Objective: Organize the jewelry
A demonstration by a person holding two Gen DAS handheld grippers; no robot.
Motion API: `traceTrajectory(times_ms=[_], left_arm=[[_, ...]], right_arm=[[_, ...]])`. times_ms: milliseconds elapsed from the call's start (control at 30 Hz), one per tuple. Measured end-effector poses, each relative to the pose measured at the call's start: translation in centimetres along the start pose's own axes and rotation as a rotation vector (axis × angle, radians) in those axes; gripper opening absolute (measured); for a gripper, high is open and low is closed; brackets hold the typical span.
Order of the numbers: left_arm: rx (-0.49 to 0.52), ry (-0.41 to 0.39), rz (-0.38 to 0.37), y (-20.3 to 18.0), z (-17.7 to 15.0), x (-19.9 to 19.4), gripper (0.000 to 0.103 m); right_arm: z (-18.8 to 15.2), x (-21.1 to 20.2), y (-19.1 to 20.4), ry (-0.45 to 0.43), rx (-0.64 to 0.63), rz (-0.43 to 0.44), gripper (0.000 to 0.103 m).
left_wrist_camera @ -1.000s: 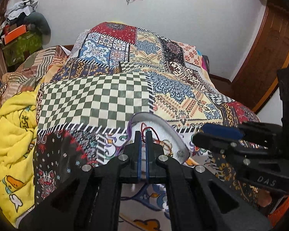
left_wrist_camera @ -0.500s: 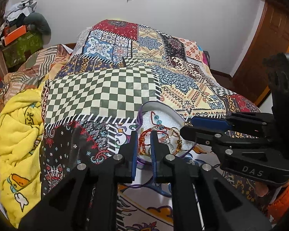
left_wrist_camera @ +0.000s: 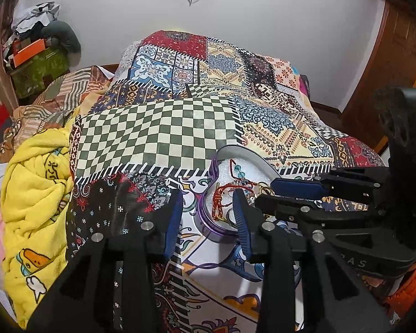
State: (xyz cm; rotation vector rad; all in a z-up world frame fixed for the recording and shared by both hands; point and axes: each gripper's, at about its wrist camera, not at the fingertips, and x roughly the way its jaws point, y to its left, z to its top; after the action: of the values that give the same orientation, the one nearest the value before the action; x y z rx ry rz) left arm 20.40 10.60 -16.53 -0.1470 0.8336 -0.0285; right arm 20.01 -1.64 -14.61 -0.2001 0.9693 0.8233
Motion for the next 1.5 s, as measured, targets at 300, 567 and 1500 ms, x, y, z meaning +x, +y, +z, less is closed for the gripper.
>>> traceTrajectory(times_ms=[300, 567, 1500], left_arm=[[-0.005, -0.012, -0.001, -0.2, 0.1, -0.8, 0.036], [0.010, -0.061, 0.007, -1.5, 0.6, -3.6, 0.036], [0.093, -0.740, 0.101, -11.1, -3.1, -31.4, 0.088]], right_arm=[[0.0, -0.9, 0.1, -0.002, 0.007, -0.002, 0.024], [0.5, -5.2, 0.3, -0.100, 0.030, -0.057, 0.024], [-5.4, -29.8, 9.2, -0.720, 0.018, -0.227, 0.067]])
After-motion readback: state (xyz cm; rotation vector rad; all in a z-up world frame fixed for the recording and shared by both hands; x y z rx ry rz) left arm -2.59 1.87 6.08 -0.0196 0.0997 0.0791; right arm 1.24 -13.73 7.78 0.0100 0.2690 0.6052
